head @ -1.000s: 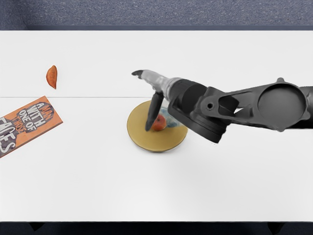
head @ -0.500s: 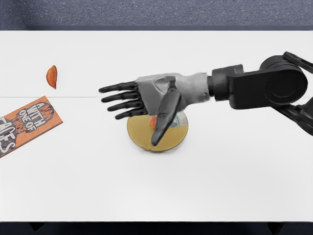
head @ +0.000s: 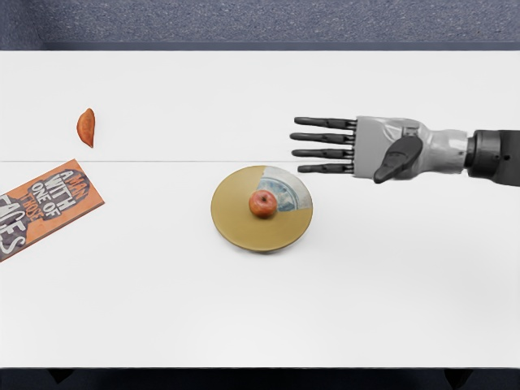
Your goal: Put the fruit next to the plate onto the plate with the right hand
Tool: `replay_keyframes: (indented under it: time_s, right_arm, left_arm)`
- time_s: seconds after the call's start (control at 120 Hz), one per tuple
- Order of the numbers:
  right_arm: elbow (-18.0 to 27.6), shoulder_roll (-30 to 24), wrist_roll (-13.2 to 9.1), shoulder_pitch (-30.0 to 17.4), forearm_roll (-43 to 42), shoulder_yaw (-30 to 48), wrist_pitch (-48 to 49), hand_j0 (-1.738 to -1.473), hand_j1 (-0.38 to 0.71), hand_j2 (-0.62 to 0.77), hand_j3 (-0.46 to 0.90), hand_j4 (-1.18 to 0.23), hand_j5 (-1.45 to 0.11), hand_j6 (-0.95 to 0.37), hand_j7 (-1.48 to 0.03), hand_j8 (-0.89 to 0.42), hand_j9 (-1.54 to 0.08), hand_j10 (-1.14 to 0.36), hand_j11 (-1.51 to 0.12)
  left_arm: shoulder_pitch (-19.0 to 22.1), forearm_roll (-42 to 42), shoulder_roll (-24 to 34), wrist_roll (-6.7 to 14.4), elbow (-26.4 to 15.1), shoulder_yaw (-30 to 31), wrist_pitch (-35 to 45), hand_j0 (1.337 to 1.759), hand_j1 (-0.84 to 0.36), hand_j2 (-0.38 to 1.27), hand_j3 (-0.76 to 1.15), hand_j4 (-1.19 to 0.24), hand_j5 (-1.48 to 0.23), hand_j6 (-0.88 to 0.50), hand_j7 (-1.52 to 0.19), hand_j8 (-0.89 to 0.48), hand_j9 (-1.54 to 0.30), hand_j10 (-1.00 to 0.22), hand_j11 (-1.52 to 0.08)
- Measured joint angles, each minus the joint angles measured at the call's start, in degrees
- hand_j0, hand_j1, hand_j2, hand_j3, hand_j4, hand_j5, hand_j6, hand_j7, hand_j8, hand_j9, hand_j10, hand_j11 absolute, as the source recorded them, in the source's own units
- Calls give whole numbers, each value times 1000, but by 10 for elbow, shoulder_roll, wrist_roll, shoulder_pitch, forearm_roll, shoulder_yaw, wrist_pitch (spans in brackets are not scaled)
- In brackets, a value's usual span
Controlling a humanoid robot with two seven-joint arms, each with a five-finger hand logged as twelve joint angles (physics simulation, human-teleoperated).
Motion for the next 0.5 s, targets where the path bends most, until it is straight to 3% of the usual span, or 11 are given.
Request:
replay_keyframes:
  time_s: [0.25, 0.5]
  right_arm:
    - [0, -118, 0, -27, 35, -22, 1, -1658, -349, 0, 0, 0, 0, 5, 0, 4, 0, 3, 0]
    - [-1, -148, 0, -34, 40, -35, 1, -1658, -349, 0, 0, 0, 1, 7, 0, 5, 1, 4, 0]
  left_arm:
    - [1, 1, 0, 0, 0, 0, 0, 1658, 349, 0, 0, 0, 0, 0, 0, 0, 0, 0, 0]
    - [3, 1, 0, 0, 0, 0, 0, 1658, 349, 0, 0, 0, 0, 0, 0, 0, 0, 0, 0]
